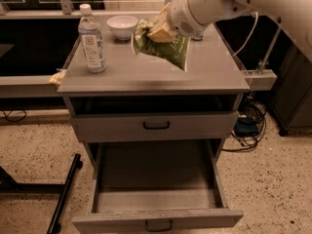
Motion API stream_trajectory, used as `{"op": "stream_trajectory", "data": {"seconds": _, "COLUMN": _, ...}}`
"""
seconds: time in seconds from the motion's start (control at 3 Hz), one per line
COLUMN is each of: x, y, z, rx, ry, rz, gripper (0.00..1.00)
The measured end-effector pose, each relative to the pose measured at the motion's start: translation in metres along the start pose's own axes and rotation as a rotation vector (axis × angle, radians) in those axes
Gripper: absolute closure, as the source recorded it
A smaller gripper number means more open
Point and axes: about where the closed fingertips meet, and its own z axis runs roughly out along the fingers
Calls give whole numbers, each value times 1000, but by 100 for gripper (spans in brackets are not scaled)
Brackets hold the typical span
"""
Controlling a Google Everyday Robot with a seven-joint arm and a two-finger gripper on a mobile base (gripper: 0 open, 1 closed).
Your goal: Pick green jalapeno chip bag from middle drawer and place on counter
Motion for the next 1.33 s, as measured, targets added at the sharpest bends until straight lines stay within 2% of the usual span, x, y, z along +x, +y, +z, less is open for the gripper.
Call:
{"op": "stream_trajectory", "data": {"seconds": 0.33, "x": 20, "y": -15, "z": 30, "rx": -23, "ry": -49, "rz": 50, "gripper": 100}}
{"op": "stream_trajectory", "data": {"seconds": 1.0, "x": 48, "y": -32, "z": 75, "rx": -60, "ry": -80, "rz": 80, "gripper": 100}}
{"op": "stream_trajectory", "data": {"seconds": 1.33, "x": 49, "y": -33, "z": 77, "rx": -60, "ry": -81, "rz": 82, "gripper": 81}}
